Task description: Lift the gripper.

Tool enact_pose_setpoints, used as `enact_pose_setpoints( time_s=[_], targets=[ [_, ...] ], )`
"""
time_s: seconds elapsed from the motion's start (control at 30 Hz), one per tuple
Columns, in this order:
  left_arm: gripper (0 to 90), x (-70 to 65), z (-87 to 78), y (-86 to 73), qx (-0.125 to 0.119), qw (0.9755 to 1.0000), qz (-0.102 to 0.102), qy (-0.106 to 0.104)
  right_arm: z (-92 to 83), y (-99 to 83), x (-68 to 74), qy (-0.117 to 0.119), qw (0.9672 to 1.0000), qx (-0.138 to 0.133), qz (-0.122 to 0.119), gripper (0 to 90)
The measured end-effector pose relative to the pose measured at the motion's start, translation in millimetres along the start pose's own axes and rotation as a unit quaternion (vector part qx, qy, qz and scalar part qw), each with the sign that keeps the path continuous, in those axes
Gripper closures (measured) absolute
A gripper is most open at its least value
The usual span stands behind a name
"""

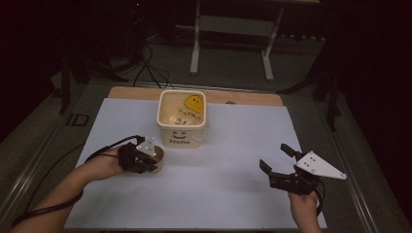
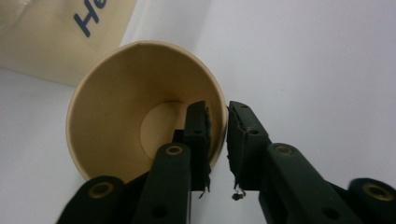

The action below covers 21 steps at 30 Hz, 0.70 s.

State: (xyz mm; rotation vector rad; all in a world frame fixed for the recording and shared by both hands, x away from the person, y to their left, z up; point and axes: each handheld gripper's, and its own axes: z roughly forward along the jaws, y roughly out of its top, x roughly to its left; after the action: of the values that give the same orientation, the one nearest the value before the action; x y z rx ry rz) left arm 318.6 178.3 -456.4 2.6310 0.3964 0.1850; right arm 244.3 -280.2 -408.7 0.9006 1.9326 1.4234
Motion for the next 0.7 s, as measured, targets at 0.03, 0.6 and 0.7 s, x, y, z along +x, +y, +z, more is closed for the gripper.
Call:
enact_pose_setpoints(
  time_s=[0.03,0.6,0.7],
  targets=[
    [82.1,0.7,0.7,0.2,0.002,1.0,0.0,-0.003,0.1,-0.1,0.0,0.0,1.0,0.001,0.0,11.8],
    [88.0,1.0,-13.3,-5.0,-0.012,0.9993,0.036,-0.006,0.8,-0.3,-0.6,0.0,1.0,0.005,-0.001,11.8],
    [88.3,-0.8,-25.1,-2.5,-0.02,0.9986,0.047,-0.017,0.3,0.1,-0.8,0.001,1.0,0.004,0.001,11.8]
  ],
)
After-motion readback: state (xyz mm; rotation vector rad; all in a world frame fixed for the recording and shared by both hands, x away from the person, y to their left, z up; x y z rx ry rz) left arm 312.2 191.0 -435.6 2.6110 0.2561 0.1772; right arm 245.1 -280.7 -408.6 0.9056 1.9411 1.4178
